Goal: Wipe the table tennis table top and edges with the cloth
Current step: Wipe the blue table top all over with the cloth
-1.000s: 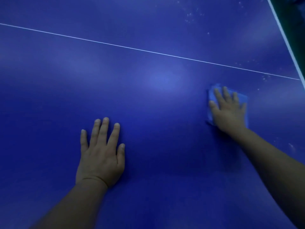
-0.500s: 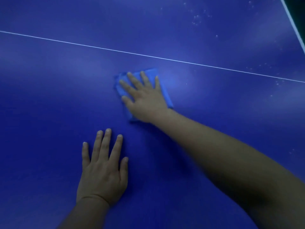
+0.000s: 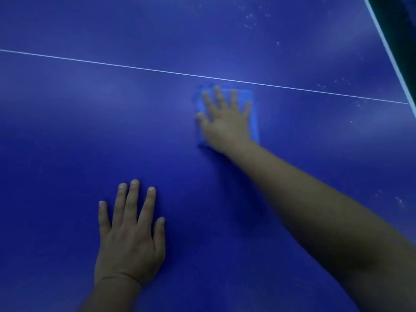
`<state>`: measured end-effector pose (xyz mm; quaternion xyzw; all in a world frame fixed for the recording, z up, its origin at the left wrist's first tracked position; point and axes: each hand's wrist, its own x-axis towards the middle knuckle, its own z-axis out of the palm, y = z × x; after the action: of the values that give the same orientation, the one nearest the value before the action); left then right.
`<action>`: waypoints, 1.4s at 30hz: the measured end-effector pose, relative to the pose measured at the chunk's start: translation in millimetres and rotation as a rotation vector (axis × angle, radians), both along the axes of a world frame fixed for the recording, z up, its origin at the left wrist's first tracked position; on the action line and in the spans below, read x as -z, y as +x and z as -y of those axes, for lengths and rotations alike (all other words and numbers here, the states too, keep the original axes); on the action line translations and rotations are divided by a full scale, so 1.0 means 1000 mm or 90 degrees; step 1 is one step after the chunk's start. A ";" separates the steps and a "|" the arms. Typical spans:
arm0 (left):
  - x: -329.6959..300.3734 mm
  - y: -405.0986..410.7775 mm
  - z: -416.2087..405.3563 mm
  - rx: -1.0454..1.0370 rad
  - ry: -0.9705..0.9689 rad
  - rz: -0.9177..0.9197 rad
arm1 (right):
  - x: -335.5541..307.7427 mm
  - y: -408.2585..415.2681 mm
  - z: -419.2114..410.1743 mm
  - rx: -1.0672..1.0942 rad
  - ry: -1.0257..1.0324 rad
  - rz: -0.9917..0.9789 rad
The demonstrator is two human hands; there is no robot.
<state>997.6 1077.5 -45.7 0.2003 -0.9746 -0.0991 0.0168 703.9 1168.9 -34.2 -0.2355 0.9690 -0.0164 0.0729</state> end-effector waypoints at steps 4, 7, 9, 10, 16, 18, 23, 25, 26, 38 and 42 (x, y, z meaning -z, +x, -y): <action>0.002 0.002 -0.001 -0.004 -0.013 -0.013 | -0.004 0.025 0.046 -0.216 -0.005 0.039; 0.001 0.001 0.000 0.000 -0.012 -0.015 | 0.000 -0.028 -0.004 -0.140 0.008 -0.002; 0.000 0.002 0.001 0.002 -0.013 -0.008 | -0.001 -0.075 -0.068 0.017 0.029 -0.008; 0.000 0.002 0.001 0.002 -0.010 -0.007 | -0.003 -0.093 -0.101 0.101 0.032 -0.006; 0.000 0.002 0.002 0.001 -0.004 0.004 | -0.005 -0.083 -0.109 0.308 -0.020 0.028; 0.000 0.001 0.002 0.003 -0.002 0.003 | -0.002 -0.055 -0.063 0.160 -0.009 0.012; 0.001 0.001 0.002 -0.001 -0.002 0.007 | -0.004 -0.004 -0.009 -0.302 0.010 0.044; 0.002 0.001 0.002 -0.003 0.005 -0.004 | -0.005 -0.035 -0.037 -0.273 0.032 0.012; 0.002 0.001 0.002 -0.003 0.007 -0.008 | -0.003 -0.059 -0.060 -0.199 0.038 -0.005; 0.006 0.001 0.005 -0.004 0.008 0.011 | 0.002 -0.038 -0.176 -0.163 0.016 0.020; 0.004 0.001 0.003 -0.005 0.009 0.011 | -0.006 -0.108 -0.187 -0.081 0.051 -0.016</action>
<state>998.7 1074.0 -49.2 0.2048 -0.9732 -0.1042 0.0076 596.1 1356.4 -28.7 -0.2937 0.9528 0.0302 0.0709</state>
